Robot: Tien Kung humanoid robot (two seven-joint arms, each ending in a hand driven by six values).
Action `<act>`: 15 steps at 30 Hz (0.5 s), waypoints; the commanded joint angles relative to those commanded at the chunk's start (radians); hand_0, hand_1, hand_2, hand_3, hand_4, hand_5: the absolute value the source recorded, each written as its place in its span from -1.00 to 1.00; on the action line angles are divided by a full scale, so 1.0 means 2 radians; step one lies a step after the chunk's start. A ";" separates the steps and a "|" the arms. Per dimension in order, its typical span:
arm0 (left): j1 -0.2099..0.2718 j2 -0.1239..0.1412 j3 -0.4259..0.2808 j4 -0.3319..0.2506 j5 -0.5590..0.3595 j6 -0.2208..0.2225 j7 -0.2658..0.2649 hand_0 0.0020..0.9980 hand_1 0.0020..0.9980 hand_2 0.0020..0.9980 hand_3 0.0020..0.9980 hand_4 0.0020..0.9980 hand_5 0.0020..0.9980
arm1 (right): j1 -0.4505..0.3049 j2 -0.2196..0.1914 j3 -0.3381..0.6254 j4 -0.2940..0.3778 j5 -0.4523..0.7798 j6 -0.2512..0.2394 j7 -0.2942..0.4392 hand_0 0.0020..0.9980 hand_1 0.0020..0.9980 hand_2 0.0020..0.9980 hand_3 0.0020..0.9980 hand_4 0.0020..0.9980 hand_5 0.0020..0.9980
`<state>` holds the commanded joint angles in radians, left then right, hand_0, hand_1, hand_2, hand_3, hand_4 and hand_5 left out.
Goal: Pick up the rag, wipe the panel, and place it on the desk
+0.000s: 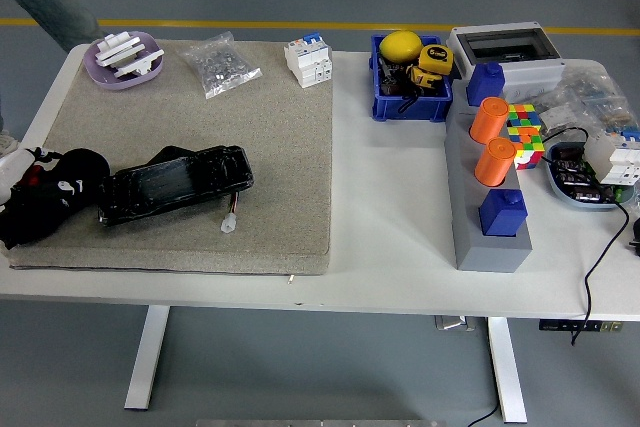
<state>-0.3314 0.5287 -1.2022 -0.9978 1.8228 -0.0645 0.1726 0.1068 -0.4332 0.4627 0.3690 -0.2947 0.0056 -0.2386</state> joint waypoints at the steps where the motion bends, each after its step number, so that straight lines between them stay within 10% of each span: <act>1: -0.001 -0.001 0.002 0.002 0.000 0.002 -0.001 1.00 0.96 0.86 0.76 1.00 0.40 | 0.000 0.000 0.002 0.001 -0.001 -0.001 0.000 0.51 0.23 0.29 0.26 1.00 0.28; 2: -0.001 -0.001 0.003 0.003 0.000 0.003 -0.001 1.00 0.96 0.86 0.76 1.00 0.40 | 0.000 0.000 0.002 0.001 -0.002 -0.001 0.000 0.51 0.23 0.29 0.26 1.00 0.28; 3: -0.002 -0.002 0.006 0.006 0.000 0.007 -0.001 0.52 0.79 0.74 0.66 0.92 -0.13 | 0.001 -0.001 0.004 0.002 -0.004 -0.002 0.001 0.51 0.23 0.29 0.26 1.00 0.28; 8: -0.005 -0.005 0.018 0.015 0.003 0.022 0.004 0.52 0.79 0.74 0.66 0.92 -0.13 | 0.002 -0.002 0.015 0.005 -0.011 -0.006 0.003 0.51 0.23 0.29 0.26 1.00 0.28; 9: -0.005 -0.005 0.019 0.017 0.004 0.024 0.006 0.06 0.61 0.68 0.50 0.67 -0.53 | 0.002 -0.002 0.017 0.005 -0.012 -0.006 0.004 0.51 0.22 0.29 0.26 1.00 0.28; 15: -0.005 -0.006 0.024 0.025 0.012 0.026 0.012 -0.16 0.51 0.66 0.40 0.44 -0.70 | 0.001 -0.003 0.026 0.006 -0.016 -0.010 0.006 0.51 0.23 0.29 0.26 1.00 0.28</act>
<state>-0.3407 0.5175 -1.1547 -0.9474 1.8460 -0.0121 0.1967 0.1078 -0.4387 0.5139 0.3803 -0.3267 -0.0144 -0.2271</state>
